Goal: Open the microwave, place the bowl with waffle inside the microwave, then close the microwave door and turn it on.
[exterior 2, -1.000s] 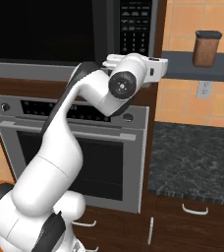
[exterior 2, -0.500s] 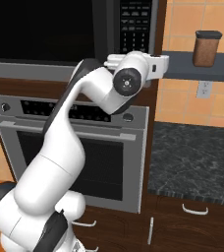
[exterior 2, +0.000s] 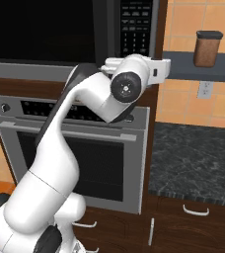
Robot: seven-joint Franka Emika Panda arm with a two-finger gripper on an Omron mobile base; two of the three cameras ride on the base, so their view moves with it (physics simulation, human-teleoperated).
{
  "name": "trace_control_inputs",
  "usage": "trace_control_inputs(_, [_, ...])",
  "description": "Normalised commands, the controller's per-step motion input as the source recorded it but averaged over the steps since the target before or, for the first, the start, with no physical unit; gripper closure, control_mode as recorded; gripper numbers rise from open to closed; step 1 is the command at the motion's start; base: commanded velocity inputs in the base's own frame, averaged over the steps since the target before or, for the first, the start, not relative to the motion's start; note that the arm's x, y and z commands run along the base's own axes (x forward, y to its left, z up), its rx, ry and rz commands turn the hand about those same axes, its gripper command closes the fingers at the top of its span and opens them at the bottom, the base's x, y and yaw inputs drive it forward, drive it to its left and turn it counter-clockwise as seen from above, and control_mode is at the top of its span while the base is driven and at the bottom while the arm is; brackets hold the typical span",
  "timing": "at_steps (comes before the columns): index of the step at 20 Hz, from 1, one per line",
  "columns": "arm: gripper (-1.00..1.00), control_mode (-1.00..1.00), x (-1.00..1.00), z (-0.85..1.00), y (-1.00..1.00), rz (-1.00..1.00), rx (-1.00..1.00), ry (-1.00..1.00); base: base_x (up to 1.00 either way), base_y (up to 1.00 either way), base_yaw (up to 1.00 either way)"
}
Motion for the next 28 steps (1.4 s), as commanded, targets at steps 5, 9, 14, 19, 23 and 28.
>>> trace_control_inputs(5, [-1.00, -1.00, -0.05, 0.00, -0.01, 0.00, 0.00, 0.00, 0.00, 0.00, 0.00])
trace_control_inputs(9, [-1.00, -1.00, 0.14, 0.00, -0.09, 0.00, 0.00, 0.00, 0.00, 0.00, 0.00])
trace_control_inputs(14, [-1.00, -1.00, 0.31, 0.00, -0.03, 0.00, 0.00, 0.00, 0.00, 0.00, 0.00])
trace_control_inputs(19, [-1.00, -1.00, 0.34, -0.05, 0.00, 0.00, 0.00, 0.00, 0.00, 0.00, 0.00])
trace_control_inputs(23, [-1.00, -1.00, 0.16, -0.21, 0.00, 0.00, 0.00, 0.00, 0.00, 0.00, 0.00])
trace_control_inputs(28, [-1.00, -1.00, 0.22, -0.09, 0.00, 0.00, 0.00, 0.00, 0.00, 0.00, 0.00])
